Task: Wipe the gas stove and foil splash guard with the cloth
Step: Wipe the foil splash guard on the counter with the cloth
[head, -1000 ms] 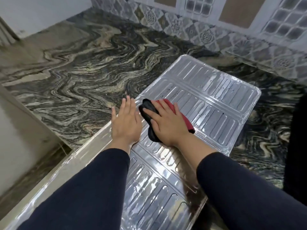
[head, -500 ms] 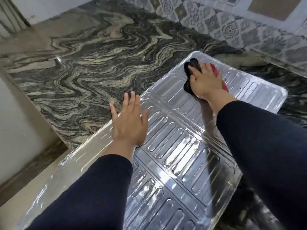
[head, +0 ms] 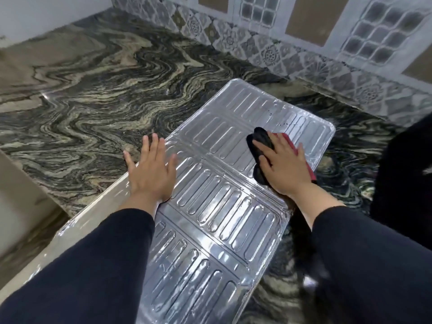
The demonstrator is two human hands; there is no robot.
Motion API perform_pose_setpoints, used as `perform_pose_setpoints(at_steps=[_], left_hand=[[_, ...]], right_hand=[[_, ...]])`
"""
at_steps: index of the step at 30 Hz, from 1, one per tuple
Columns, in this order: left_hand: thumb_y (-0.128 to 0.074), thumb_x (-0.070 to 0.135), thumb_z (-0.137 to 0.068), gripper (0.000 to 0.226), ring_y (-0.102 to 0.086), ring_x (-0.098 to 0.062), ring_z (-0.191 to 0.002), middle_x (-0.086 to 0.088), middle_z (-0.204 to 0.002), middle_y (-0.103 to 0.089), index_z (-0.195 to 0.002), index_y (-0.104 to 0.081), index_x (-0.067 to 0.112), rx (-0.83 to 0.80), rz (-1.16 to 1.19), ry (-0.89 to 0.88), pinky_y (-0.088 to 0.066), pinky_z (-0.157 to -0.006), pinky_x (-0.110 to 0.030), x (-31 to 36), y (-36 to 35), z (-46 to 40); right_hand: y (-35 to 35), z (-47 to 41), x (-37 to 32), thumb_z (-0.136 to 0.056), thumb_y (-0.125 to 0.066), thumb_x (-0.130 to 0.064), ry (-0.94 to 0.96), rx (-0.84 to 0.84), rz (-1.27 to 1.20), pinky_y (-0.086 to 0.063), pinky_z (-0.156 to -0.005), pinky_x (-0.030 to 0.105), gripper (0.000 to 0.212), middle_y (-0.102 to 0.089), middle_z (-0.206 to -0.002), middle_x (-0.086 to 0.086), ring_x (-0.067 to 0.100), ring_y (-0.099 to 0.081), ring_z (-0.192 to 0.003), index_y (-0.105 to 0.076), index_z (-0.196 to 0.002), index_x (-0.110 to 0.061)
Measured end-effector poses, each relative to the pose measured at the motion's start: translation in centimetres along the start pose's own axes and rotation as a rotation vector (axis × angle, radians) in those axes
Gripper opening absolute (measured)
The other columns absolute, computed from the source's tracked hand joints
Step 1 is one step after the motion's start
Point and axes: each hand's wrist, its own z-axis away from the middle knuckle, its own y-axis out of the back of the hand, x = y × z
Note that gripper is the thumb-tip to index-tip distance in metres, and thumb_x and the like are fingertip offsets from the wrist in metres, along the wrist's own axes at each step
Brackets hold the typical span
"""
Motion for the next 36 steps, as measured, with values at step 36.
perform_pose_setpoints(at_steps=[36], left_hand=[[-0.001, 0.079, -0.079, 0.1, 0.014, -0.021, -0.148, -0.009, -0.161, 0.01, -0.153, 0.004, 0.012, 0.037, 0.014, -0.016, 0.006, -0.114, -0.062, 6.9, -0.8, -3.6]], right_hand=[[0.0, -13.4, -1.1, -0.096, -0.021, -0.048, 0.019, 0.005, -0.035, -0.001, -0.117, 0.053, 0.046, -0.011, -0.161, -0.004, 0.023, -0.002, -0.148, -0.024, -0.142, -0.05]])
